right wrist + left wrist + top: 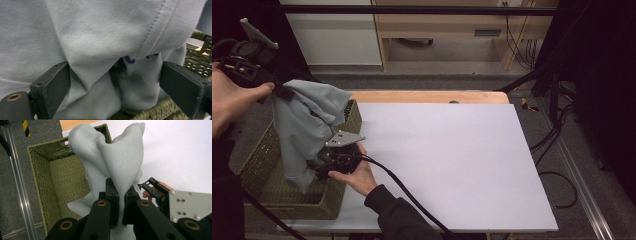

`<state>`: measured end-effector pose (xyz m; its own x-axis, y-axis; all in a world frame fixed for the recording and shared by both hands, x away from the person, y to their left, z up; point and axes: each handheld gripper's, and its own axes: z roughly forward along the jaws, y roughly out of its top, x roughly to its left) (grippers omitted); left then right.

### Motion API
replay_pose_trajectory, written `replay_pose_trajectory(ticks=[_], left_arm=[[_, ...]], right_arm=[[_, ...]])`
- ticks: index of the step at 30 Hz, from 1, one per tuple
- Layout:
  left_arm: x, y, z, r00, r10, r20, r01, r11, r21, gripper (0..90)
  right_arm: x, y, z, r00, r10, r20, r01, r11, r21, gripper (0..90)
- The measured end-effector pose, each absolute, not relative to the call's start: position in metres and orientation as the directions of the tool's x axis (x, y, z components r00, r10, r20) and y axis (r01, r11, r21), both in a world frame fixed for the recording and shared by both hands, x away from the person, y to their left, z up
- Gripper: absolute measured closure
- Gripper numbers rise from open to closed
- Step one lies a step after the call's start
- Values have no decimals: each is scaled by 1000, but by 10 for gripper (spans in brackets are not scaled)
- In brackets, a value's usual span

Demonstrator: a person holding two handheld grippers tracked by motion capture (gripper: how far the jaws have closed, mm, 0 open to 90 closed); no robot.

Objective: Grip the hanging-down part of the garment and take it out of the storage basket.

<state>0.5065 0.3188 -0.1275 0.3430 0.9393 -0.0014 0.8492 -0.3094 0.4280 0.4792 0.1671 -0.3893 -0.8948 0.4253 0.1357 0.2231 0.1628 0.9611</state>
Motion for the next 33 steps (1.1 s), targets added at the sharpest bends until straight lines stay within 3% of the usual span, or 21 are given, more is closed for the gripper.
replay_pose_trajectory(ticks=[3, 6, 7, 10, 11, 12, 13, 17, 22, 33], left_arm=[[506, 317, -128, 345, 939, -2, 849, -311, 427, 854], [507, 316, -129, 350, 937, -1, 849, -317, 423, 854], [507, 315, -129, 350, 937, 1, 849, -318, 423, 854], [508, 314, -130, 355, 935, 0, 847, -321, 422, 854], [508, 314, -131, 355, 935, 0, 848, -321, 422, 854], [508, 314, -131, 354, 935, 1, 847, -321, 423, 854], [508, 315, -131, 354, 935, 0, 848, -321, 423, 854], [508, 317, -130, 351, 936, 0, 847, -317, 427, 854], [506, 320, -128, 341, 940, 4, 845, -308, 438, 854], [501, 320, -118, 325, 946, 7, 832, -290, 473, 854]], right_arm=[[483, 168, -390, -890, 426, 163, 250, 156, 956, 164], [486, 170, -390, -886, 441, 144, 235, 159, 959, 337], [486, 170, -390, -886, 441, 144, 235, 159, 959, 337], [489, 173, -391, -877, 459, 145, 240, 157, 958, 546], [489, 174, -391, -871, 465, 156, 254, 155, 955, 665], [489, 174, -391, -871, 465, 156, 254, 155, 955, 665], [490, 173, -391, -872, 463, 159, 255, 152, 955, 795], [491, 170, -389, -878, 452, 160, 257, 162, 953, 853], [489, 164, -385, -885, 442, 149, 244, 167, 955, 859], [476, 110, -351, -892, 443, 93, 166, 130, 978, 862]])
